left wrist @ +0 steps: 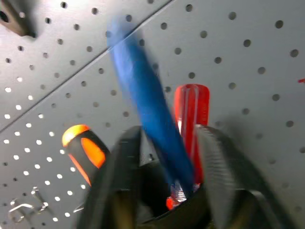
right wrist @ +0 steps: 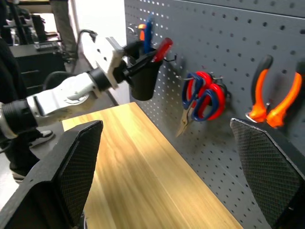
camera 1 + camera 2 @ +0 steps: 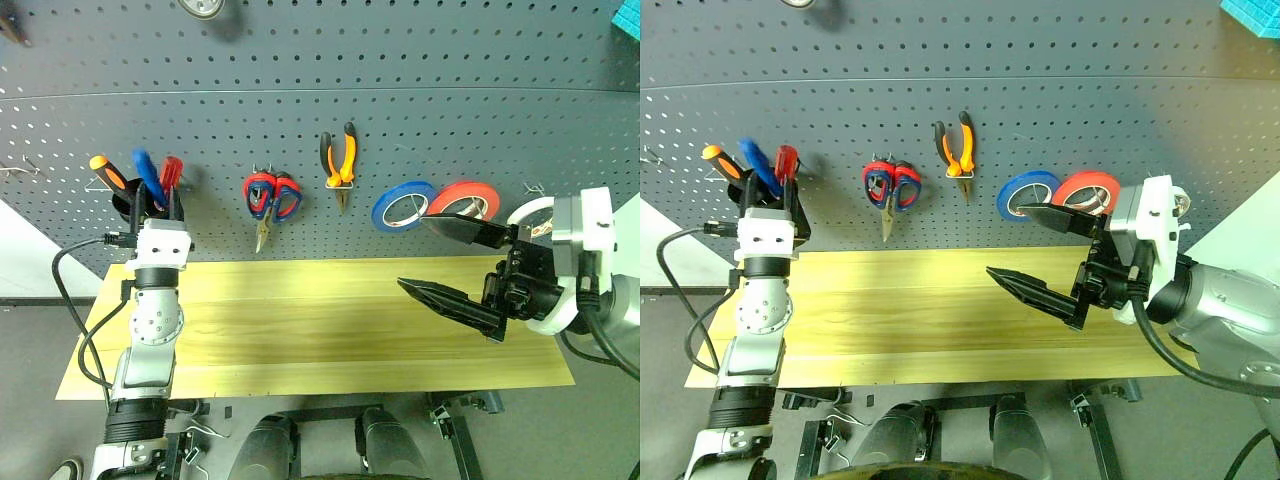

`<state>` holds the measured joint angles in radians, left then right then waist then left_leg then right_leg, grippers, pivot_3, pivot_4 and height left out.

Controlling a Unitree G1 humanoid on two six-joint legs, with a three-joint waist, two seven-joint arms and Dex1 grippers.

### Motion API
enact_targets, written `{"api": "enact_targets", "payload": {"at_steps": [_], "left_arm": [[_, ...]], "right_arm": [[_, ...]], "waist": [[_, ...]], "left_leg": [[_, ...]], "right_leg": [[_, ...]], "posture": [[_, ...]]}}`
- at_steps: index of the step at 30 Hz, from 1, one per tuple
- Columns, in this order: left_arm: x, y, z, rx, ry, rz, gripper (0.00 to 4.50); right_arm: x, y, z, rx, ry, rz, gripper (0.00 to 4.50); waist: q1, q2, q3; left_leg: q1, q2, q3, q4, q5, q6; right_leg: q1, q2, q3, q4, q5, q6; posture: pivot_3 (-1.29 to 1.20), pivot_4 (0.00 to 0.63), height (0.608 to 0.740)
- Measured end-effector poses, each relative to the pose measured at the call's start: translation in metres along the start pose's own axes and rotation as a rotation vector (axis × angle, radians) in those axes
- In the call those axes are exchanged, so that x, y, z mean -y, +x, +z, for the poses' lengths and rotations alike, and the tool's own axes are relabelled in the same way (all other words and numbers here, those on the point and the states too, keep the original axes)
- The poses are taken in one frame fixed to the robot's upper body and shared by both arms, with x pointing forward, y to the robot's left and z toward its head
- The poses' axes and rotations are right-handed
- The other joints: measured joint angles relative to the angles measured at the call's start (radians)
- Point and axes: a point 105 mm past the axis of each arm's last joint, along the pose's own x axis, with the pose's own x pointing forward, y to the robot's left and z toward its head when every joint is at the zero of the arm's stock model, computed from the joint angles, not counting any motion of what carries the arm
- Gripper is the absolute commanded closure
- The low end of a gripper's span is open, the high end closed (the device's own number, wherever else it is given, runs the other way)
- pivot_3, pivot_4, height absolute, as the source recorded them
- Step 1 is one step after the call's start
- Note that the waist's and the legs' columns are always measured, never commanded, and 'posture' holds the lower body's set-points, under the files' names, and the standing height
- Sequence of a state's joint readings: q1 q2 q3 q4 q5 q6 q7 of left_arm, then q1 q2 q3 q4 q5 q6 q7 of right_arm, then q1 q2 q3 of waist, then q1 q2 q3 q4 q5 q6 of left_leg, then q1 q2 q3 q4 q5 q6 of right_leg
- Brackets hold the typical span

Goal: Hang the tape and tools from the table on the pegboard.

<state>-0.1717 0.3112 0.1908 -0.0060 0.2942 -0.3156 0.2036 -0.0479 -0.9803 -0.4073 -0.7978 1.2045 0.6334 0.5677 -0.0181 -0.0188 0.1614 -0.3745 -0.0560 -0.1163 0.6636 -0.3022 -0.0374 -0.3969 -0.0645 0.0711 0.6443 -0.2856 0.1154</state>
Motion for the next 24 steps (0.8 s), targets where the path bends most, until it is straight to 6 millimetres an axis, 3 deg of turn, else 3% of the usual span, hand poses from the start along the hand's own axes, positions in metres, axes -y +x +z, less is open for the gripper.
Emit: {"api": "enact_targets", "payload": {"at_steps": [3, 11, 18, 24], "left_arm": [[-0.001, 0.0, 0.001, 0.005, 0.011, 0.002, 0.62], [0.005, 0.002, 0.009, 0.032, 0.024, -0.035, 0.62], [0.035, 0.016, 0.071, 0.209, -0.101, -0.186, 0.62], [0.063, 0.02, 0.114, 0.315, -0.231, -0.339, 0.62]], "right_arm": [[0.002, 0.0, -0.002, -0.005, 0.001, -0.003, 0.0], [0.004, 0.003, -0.009, -0.011, 0.008, -0.012, 0.0], [0.006, 0.008, -0.016, 0.023, -0.001, -0.03, 0.0], [0.013, 0.015, -0.031, 0.048, 0.001, -0.068, 0.0]], "waist": [[0.0, 0.0, 0.0], [0.002, 0.0, 0.0], [0.007, 0.0, -0.003], [0.011, 0.0, -0.03]], "left_leg": [[0.0, 0.0, 0.0, 0.0, 0.0, 0.0], [0.0, 0.0, 0.0, 0.0, 0.0, 0.0], [0.0, -0.001, 0.0, 0.0, 0.0, 0.0], [0.0, -0.001, 0.001, 0.0, 0.001, -0.001]], "right_leg": [[0.0, 0.0, 0.0, 0.0, 0.0, 0.0], [0.0, 0.0, 0.0, 0.0, 0.0, 0.0], [0.0, 0.0, -0.001, 0.0, 0.0, 0.0], [0.0, 0.001, 0.0, 0.001, 0.0, 0.0]], "posture": [[-0.13, 0.154, 0.724], [-0.11, 0.121, 0.724], [-0.04, 0.06, 0.724], [-0.02, 0.0, 0.724]]}}
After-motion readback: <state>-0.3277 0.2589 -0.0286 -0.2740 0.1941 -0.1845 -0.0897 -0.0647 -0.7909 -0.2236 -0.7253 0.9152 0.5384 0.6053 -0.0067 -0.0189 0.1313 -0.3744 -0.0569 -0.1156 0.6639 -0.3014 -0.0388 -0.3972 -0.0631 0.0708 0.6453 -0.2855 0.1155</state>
